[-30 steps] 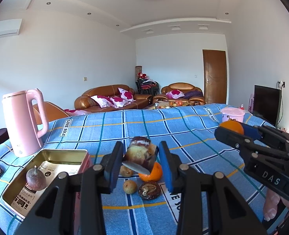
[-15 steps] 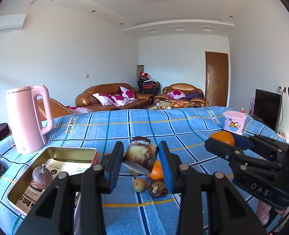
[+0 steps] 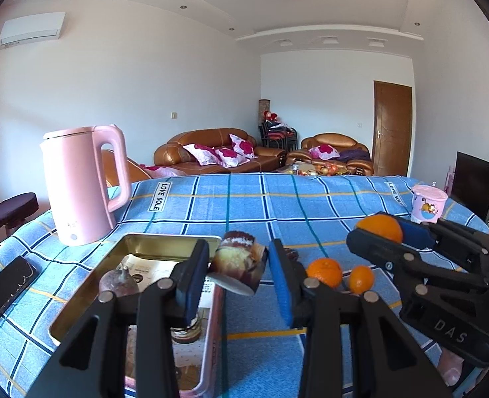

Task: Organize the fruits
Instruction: 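Lower the bread roll into the tin with the left tool while the right tool carries the orange over it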

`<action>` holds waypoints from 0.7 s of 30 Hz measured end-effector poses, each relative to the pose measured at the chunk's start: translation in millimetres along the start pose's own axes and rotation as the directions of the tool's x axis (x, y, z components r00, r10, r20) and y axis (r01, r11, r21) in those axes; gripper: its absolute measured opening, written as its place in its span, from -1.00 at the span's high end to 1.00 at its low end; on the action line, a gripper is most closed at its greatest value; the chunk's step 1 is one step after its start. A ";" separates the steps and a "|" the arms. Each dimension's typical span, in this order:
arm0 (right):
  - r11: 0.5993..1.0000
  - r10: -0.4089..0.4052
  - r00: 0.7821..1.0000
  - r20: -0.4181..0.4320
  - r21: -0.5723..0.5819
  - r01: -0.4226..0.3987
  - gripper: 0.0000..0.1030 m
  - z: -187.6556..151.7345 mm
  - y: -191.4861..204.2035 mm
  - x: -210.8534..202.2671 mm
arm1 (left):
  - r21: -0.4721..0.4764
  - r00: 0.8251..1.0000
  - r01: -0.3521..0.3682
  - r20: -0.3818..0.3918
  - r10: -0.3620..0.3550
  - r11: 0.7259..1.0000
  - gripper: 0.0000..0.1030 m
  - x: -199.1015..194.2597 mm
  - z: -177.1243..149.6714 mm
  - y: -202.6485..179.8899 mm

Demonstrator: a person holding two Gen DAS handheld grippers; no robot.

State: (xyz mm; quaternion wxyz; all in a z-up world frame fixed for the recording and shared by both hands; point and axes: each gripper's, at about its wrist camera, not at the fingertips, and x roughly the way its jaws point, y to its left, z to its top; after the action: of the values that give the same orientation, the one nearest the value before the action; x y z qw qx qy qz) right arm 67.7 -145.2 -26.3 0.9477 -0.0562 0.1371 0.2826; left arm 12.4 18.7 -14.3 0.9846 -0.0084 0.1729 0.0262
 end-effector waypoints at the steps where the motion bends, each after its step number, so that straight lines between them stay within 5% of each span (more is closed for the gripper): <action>1: 1.000 0.006 1.000 -0.003 -0.005 -0.006 0.27 1.0 3.5 2.4 | -0.003 1.000 -0.007 -0.002 0.007 1.000 0.25 -0.4 -0.2 3.6; 21: 0.993 0.097 0.995 -0.034 -0.059 -0.099 0.27 15.4 51.1 32.9 | -0.035 0.995 -0.094 -0.045 0.092 0.995 0.25 -0.1 -4.2 54.6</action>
State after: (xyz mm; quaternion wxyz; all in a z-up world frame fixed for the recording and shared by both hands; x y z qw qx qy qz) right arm 69.4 -82.6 -22.6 0.9284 -0.0823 0.1458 0.3317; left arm 7.9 73.1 -18.5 0.9779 -0.0191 0.1941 0.0749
